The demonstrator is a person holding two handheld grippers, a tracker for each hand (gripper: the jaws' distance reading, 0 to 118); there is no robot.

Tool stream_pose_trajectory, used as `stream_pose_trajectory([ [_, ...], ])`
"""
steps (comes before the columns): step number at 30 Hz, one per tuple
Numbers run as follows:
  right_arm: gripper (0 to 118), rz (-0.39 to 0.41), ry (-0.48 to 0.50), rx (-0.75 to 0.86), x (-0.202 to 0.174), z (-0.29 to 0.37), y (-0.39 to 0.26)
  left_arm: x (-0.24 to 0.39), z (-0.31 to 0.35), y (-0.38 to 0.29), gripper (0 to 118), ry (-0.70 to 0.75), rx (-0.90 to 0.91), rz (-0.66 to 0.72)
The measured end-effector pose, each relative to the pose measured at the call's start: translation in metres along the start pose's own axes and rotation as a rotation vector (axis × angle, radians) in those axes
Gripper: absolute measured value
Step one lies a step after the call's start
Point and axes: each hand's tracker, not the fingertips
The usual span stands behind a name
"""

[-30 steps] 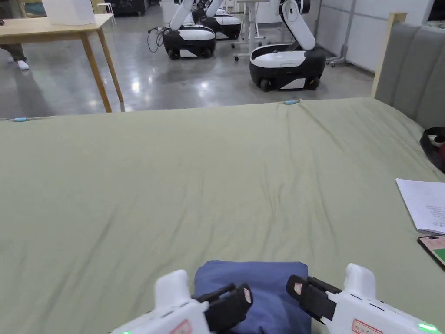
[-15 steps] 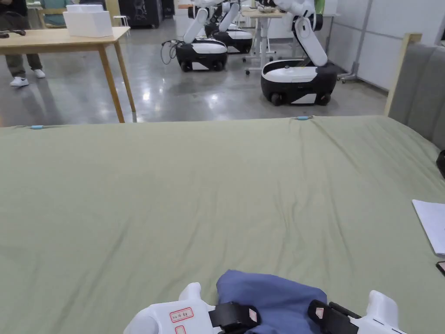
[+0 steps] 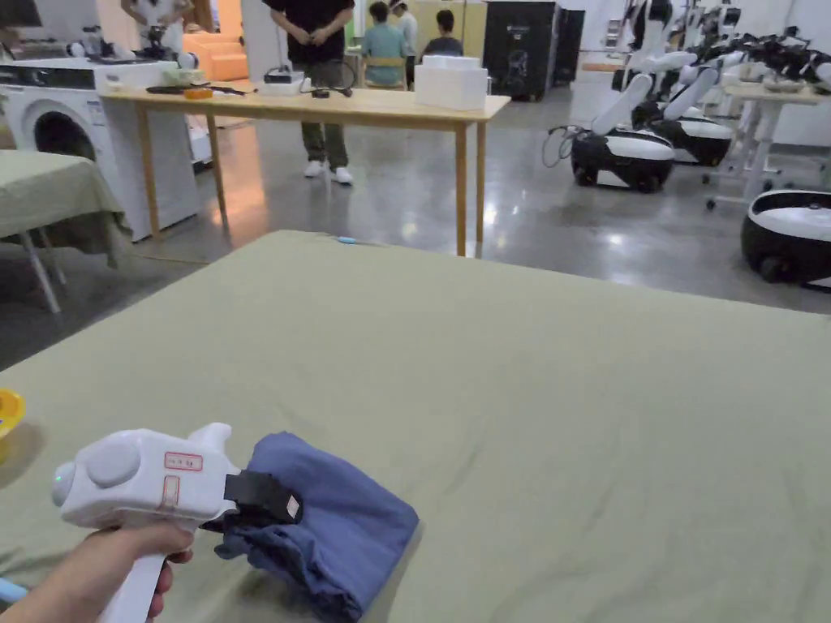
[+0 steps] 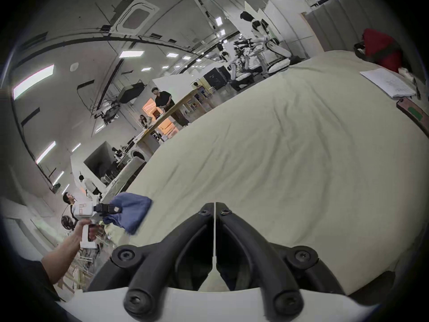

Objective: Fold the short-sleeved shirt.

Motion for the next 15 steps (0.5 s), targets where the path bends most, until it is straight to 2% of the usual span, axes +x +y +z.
stream_pose_trajectory([
  [3, 2, 0.016, -0.001, -0.023, -0.008, -0.009, -0.004, -0.055, 0.027, 0.016, 24, 0.035, -0.008, 0.009],
  [7, 2, 0.025, -0.004, -0.044, -0.016, -0.015, -0.007, -0.086, 0.036, 0.006, 27, 0.052, -0.015, 0.109],
  [8, 2, 0.028, -0.004, -0.051, -0.016, -0.016, -0.006, -0.106, 0.031, 0.015, 37, 0.065, -0.006, 0.111],
  [9, 3, 0.034, -0.01, -0.057, -0.017, -0.016, -0.005, -0.106, 0.036, 0.016, 62, 0.113, 0.034, 0.094],
  [10, 3, 0.043, -0.017, -0.059, -0.019, -0.014, -0.004, -0.106, 0.046, 0.016, 102, 0.134, 0.074, 0.068],
  [11, 3, 0.051, -0.017, -0.062, -0.019, -0.012, -0.002, -0.106, 0.061, 0.016, 118, 0.125, 0.109, 0.06],
  [13, 3, 0.075, -0.023, -0.066, -0.02, -0.008, 0.001, -0.1, 0.09, 0.02, 117, 0.139, 0.204, 0.078],
  [15, 3, 0.104, -0.035, -0.065, -0.018, -0.002, 0.006, -0.078, 0.108, 0.019, 117, 0.261, 0.271, 0.032],
])
